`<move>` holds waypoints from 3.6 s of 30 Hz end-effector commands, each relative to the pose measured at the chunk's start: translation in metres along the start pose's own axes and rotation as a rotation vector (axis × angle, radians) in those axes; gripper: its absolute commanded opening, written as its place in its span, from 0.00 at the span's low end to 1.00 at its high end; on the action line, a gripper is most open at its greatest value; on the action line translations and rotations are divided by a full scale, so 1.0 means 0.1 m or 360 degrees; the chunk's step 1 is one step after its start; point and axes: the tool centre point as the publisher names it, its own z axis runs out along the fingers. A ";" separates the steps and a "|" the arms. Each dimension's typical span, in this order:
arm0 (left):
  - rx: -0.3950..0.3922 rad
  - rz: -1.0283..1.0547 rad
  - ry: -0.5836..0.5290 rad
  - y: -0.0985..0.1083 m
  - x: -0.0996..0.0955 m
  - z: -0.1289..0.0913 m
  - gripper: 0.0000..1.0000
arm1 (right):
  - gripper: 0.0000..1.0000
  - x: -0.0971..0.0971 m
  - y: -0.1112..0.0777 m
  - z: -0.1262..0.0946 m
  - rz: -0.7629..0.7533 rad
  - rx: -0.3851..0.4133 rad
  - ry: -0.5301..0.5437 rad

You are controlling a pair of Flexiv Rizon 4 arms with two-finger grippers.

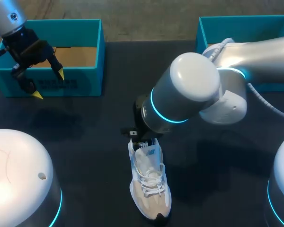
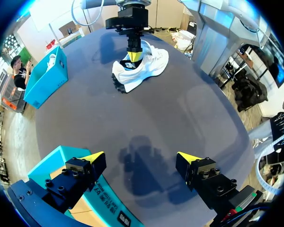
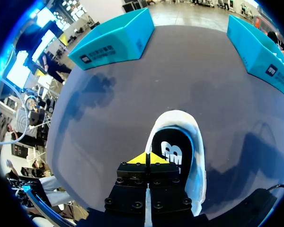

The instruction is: Take the shoe out of the shoebox, open the shoe tongue, remove and reinsert the insole, then place the shoe into the shoebox

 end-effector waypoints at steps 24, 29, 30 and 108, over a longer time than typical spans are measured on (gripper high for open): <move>-0.0002 0.0000 0.0003 0.00 0.00 0.00 1.00 | 0.00 -0.14 0.10 0.31 0.0146 -0.0087 -0.0142; -0.0002 0.0000 0.0003 0.00 0.00 0.00 1.00 | 0.00 -0.14 0.15 0.40 0.0162 -0.0054 -0.0165; -0.0002 0.0000 0.0003 0.00 0.00 0.00 1.00 | 0.00 -0.14 0.15 0.41 0.0162 -0.0053 -0.0165; -0.0002 0.0000 0.0003 0.00 0.00 0.00 1.00 | 0.00 -0.38 -0.09 0.39 0.0376 -0.0030 -0.0768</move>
